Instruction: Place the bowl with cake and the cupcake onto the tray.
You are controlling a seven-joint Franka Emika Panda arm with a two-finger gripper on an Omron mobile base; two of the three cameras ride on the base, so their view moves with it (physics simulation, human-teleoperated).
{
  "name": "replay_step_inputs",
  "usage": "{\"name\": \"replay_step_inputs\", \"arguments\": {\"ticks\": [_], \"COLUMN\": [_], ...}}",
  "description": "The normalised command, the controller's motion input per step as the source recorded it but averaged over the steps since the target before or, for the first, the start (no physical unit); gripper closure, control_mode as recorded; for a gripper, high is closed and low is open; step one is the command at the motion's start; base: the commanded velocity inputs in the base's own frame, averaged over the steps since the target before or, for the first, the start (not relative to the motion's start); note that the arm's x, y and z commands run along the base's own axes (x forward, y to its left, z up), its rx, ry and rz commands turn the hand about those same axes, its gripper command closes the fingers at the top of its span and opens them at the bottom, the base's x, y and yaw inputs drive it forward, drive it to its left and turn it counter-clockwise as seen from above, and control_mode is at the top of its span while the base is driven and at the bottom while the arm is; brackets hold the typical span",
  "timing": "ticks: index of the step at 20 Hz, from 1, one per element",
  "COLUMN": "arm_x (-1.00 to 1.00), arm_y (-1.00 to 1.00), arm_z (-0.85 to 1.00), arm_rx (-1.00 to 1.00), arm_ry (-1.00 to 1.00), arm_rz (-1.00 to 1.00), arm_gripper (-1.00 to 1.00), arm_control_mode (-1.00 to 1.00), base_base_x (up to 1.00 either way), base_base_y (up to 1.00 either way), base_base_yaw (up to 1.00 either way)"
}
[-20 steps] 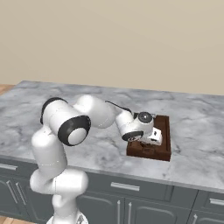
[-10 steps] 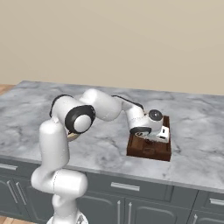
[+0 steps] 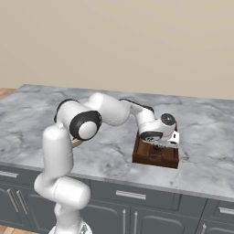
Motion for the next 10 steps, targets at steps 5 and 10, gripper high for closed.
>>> {"name": "replay_step_inputs", "arguments": {"ticks": [5, 10], "arm_x": [-0.16, -0.18], "arm_y": [0.21, 0.31], "arm_z": [0.05, 0.43], "arm_rx": [0.00, 0.00], "arm_ry": [0.00, -0.03], "arm_rz": [0.06, 0.02], "arm_gripper": [-1.00, -1.00], "arm_control_mode": [-1.00, -1.00], "base_base_x": [0.00, 0.00], "base_base_y": [0.00, 0.00], "base_base_yaw": [0.00, 0.00]}}
